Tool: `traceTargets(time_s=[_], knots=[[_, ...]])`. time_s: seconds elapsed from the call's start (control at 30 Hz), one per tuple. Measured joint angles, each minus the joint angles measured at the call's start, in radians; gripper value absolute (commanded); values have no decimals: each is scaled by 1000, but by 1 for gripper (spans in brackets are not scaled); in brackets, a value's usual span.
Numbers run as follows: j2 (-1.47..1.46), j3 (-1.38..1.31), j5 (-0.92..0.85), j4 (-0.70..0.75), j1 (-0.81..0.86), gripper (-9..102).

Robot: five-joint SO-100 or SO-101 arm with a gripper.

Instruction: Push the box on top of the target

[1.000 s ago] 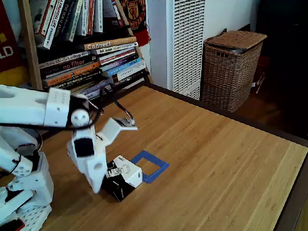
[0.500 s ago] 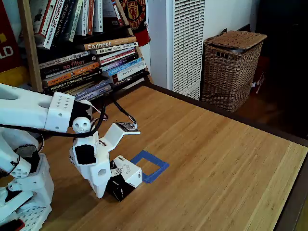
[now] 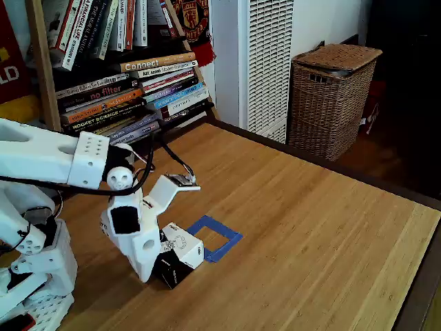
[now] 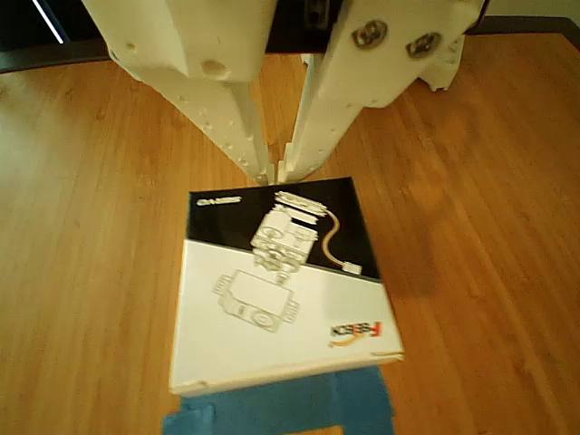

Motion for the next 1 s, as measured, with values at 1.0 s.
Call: traceTargets(time_s=[1.0], knots=[[-86,-69,41,-51,-46,0]])
